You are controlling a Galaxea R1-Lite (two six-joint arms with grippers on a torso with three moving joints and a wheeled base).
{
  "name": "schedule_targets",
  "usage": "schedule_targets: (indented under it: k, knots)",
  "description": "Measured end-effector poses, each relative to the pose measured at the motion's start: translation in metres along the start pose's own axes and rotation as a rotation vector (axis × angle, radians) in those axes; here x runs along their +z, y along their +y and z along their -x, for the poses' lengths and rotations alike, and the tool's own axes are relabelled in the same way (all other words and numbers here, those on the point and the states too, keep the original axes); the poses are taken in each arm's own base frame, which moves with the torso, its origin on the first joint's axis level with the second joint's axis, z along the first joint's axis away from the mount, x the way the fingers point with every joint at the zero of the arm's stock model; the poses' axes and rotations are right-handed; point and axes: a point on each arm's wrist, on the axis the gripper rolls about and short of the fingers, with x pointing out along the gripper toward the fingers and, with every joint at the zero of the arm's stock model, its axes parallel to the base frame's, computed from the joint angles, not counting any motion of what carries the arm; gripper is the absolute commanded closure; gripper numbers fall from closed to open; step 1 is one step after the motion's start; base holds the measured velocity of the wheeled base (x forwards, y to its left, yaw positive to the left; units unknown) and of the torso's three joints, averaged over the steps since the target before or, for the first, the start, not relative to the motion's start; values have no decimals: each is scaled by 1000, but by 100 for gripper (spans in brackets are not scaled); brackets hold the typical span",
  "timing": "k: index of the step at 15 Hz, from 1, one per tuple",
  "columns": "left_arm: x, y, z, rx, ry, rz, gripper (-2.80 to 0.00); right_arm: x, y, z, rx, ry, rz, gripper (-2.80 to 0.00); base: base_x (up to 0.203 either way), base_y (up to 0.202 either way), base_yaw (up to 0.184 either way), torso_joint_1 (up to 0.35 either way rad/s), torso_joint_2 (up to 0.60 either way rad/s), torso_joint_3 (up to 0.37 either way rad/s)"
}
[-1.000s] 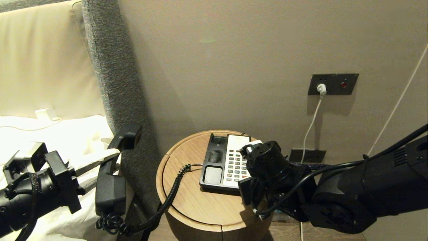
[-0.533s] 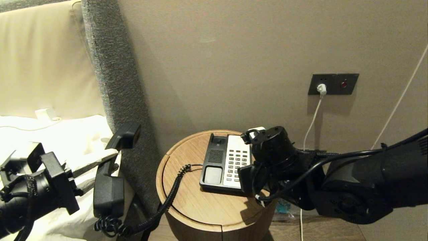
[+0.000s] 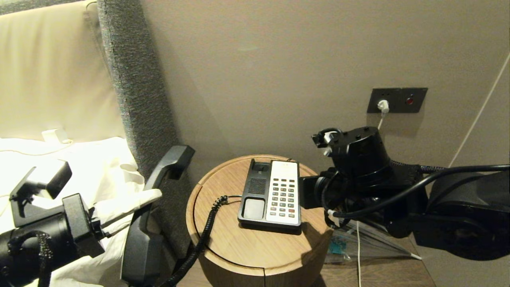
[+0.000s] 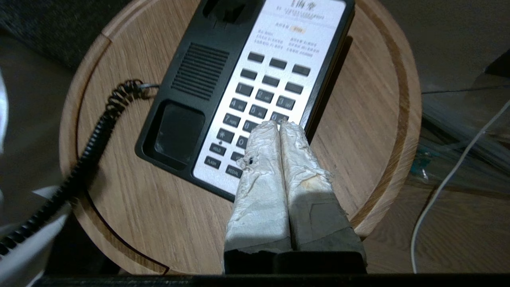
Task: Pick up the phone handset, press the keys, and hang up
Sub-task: Put the handset back
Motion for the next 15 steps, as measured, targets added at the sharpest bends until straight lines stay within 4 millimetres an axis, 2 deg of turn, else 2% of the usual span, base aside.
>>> schedule_targets:
  k: [2, 4, 9, 12, 15]
  knots:
    - [8, -13, -18, -4, 68, -68, 0, 10, -5, 7, 8, -32, -33, 0, 0, 0, 0, 0, 0, 0]
    - [17, -21, -45, 51, 118, -137, 0, 23, -16, 10, 7, -64, -90, 0, 0, 0, 0, 0, 0, 0]
    - [23, -13, -127, 331, 145, -503, 0, 61, -48, 11, -55, -177, -180, 0, 0, 0, 0, 0, 0, 0]
    - [29, -7, -171, 478, 124, -597, 0, 66, -56, 13, -79, -195, -195, 0, 0, 0, 0, 0, 0, 0]
    - [34, -5, -203, 564, 129, -606, 0, 65, -65, 13, -100, -212, -211, 0, 0, 0, 0, 0, 0, 0]
